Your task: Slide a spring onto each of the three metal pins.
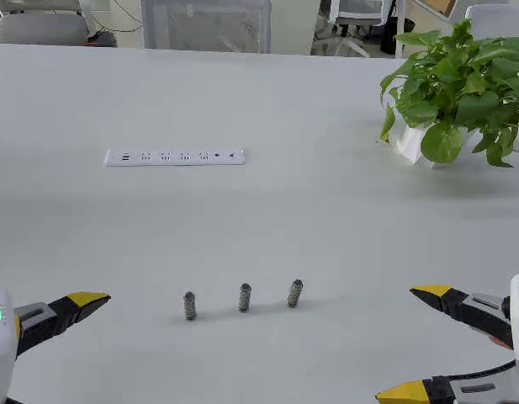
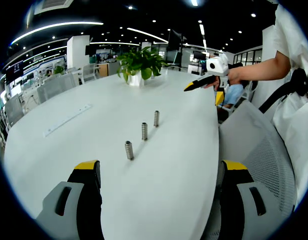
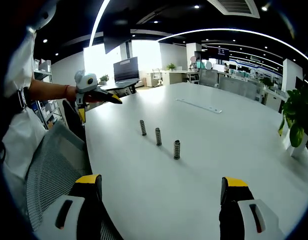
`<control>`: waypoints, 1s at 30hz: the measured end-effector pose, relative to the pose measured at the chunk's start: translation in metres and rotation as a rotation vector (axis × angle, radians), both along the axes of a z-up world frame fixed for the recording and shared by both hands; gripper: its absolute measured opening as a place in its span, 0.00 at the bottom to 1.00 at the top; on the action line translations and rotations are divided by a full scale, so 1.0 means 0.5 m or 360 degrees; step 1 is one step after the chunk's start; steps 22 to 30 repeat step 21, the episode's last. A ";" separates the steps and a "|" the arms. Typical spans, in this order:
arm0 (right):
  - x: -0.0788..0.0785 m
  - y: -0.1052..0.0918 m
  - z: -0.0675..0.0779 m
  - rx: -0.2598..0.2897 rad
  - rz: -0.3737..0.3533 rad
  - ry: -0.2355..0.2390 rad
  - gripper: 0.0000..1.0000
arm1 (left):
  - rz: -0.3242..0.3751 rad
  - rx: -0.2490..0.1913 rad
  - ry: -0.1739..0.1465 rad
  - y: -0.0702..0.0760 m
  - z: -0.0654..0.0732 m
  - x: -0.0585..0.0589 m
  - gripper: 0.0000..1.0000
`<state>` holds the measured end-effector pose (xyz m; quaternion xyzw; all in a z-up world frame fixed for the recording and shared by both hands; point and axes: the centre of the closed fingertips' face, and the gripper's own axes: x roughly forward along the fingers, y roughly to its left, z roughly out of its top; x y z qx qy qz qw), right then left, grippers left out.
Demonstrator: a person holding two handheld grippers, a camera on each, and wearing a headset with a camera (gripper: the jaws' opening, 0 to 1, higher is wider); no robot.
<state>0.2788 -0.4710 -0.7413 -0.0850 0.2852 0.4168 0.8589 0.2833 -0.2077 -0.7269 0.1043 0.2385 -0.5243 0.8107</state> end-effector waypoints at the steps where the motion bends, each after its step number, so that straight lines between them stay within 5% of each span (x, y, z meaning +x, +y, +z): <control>1: 0.001 0.001 0.000 0.0000 -0.0001 0.0001 0.99 | 0.0001 -0.0001 0.0002 0.000 0.000 0.000 0.99; 30: 0.003 0.002 -0.002 -0.0006 0.0009 0.0008 0.98 | 0.0004 -0.0013 0.0019 -0.002 -0.006 0.001 0.99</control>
